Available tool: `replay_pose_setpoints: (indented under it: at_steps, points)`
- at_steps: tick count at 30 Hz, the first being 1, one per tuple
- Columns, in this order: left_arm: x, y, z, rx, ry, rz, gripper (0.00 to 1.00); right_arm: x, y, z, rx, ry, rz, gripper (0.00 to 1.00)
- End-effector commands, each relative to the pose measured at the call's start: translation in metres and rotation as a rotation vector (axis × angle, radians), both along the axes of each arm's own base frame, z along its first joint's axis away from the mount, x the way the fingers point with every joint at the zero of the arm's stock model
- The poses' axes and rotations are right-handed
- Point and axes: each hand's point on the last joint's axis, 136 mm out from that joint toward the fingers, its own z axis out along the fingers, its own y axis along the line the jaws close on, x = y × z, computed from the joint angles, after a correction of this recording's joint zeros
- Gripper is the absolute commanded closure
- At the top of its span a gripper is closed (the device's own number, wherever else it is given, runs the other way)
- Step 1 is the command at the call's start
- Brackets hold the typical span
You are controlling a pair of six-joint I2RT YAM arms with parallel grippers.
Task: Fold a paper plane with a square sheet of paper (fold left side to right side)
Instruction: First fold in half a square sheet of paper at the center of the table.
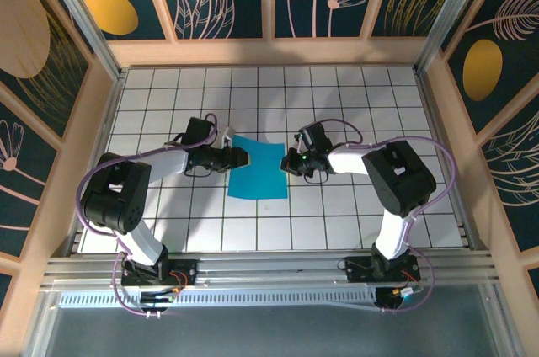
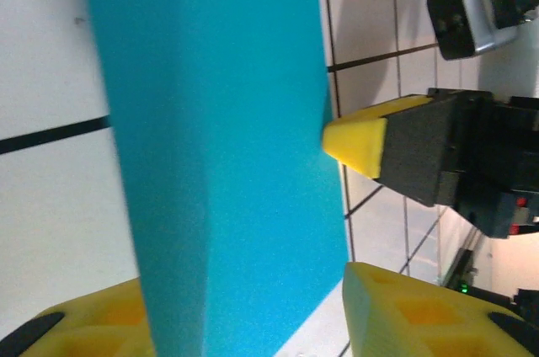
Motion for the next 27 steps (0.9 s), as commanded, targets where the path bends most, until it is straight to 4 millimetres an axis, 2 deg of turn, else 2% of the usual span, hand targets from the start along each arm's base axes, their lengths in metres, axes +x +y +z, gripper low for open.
replay_pose_setpoints:
  at_steps: [1,4,10,11,16,19,23,27]
  points:
    - [0.005,-0.018,0.034,-0.087,-0.052,-0.042,0.49,-0.015,-0.013,-0.027,-0.114,0.059,0.007,0.98]
    - [0.007,-0.028,0.041,-0.111,-0.063,-0.059,0.48,-0.016,-0.013,-0.027,-0.132,0.056,0.011,0.98]
    - [0.011,-0.045,0.044,-0.13,-0.069,-0.086,0.47,-0.017,-0.012,-0.029,-0.144,0.054,0.02,0.98]
    - [0.011,-0.048,0.035,-0.125,-0.049,-0.086,0.46,-0.017,-0.011,-0.028,-0.141,0.053,0.02,0.98]
    - [0.012,-0.058,0.028,-0.133,-0.035,-0.101,0.43,-0.018,-0.009,-0.026,-0.129,0.049,0.024,0.98]
    - [0.01,-0.062,0.025,-0.132,-0.028,-0.113,0.34,-0.017,-0.007,-0.025,-0.116,0.045,0.022,0.97]
    - [0.01,-0.063,0.02,-0.125,-0.025,-0.114,0.32,-0.018,-0.007,-0.024,-0.11,0.043,0.022,0.97]
    - [0.011,-0.062,0.015,-0.11,-0.02,-0.106,0.34,-0.017,-0.008,-0.021,-0.109,0.034,0.018,0.97]
